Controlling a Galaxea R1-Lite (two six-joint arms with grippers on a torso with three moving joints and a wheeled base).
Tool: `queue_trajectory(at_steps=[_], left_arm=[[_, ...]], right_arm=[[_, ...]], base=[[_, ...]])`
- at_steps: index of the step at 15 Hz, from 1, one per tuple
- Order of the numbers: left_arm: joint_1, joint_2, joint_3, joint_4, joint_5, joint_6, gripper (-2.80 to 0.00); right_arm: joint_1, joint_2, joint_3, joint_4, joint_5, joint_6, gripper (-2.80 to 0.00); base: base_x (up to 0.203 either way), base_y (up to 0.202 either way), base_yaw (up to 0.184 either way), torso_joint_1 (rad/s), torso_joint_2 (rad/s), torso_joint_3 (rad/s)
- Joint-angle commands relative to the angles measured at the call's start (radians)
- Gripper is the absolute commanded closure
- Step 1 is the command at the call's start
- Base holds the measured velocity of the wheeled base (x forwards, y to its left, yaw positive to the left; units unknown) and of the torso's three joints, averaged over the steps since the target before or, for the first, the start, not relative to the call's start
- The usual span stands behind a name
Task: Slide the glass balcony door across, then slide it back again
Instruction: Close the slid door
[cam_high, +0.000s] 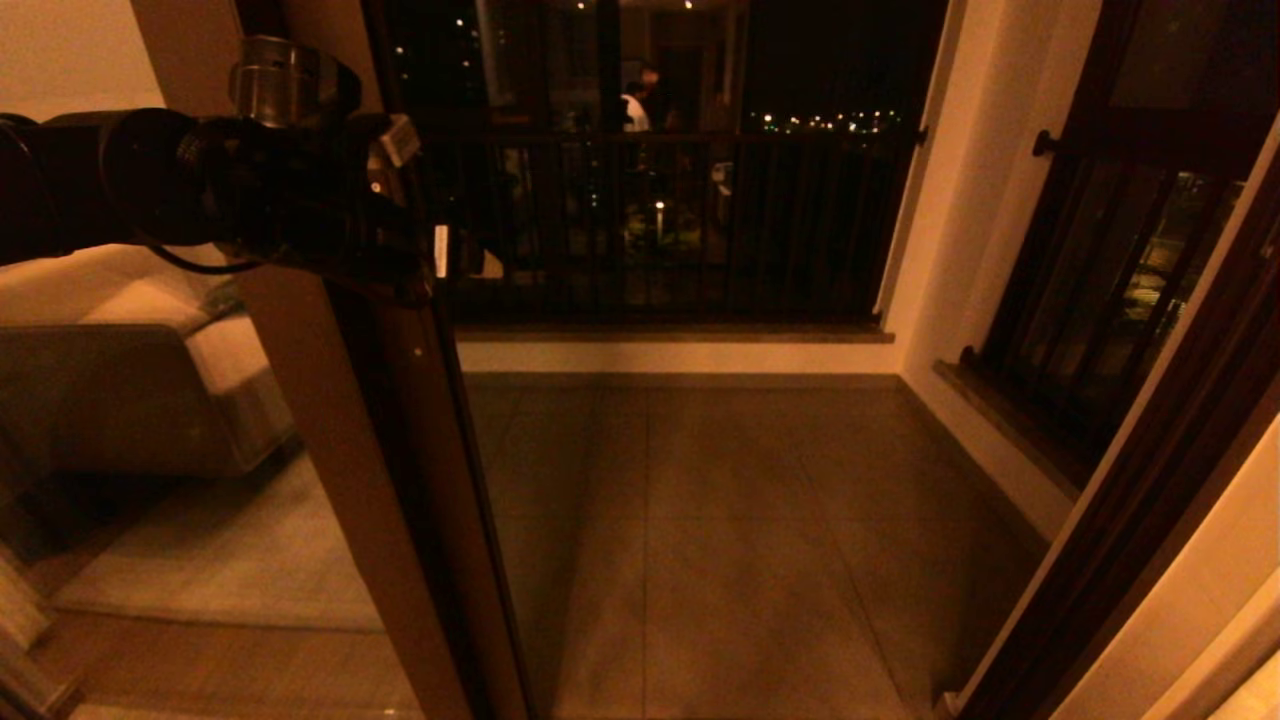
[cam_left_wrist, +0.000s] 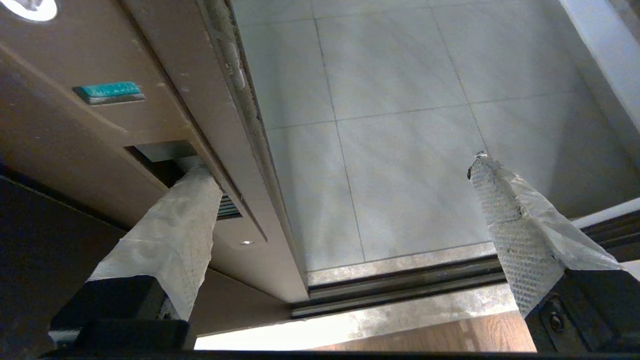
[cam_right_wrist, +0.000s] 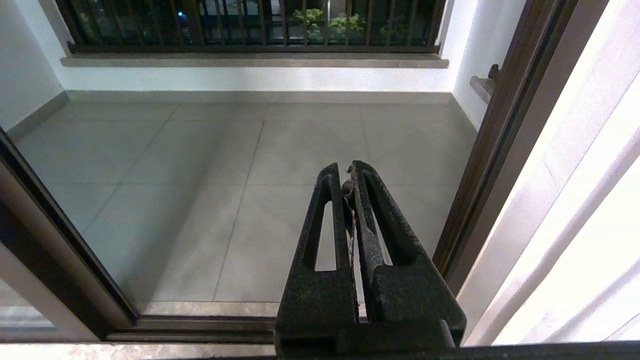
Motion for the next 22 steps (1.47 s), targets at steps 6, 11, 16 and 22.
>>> queue_trajectory(at_steps=[6, 11, 16, 22], left_arm=[[-0.023, 0.018, -0.028, -0.006, -0.002, 0.001, -2.80], [-0.057, 0.020, -0.030, -0.006, 0.005, 0.002, -2.80], [-0.065, 0.032, -0.029, -0.040, 0.014, 0.002, -2.80], [-0.095, 0.040, -0.028, -0.102, 0.032, 0.002, -2.80]], right_arm=[[0.000, 0.002, 0.000, 0.000, 0.001, -0.001, 0.00], [0.000, 0.002, 0.000, 0.000, 0.001, -0.001, 0.00], [0.000, 0.002, 0.000, 0.000, 0.001, -0.001, 0.00], [0.000, 0.002, 0.000, 0.000, 0.001, -0.001, 0.00]], base=[[0.000, 0.000, 0.000, 0.000, 0.00, 0.000], [0.000, 0.000, 0.000, 0.000, 0.00, 0.000], [0.000, 0.000, 0.000, 0.000, 0.00, 0.000], [0.000, 0.000, 0.000, 0.000, 0.00, 0.000]])
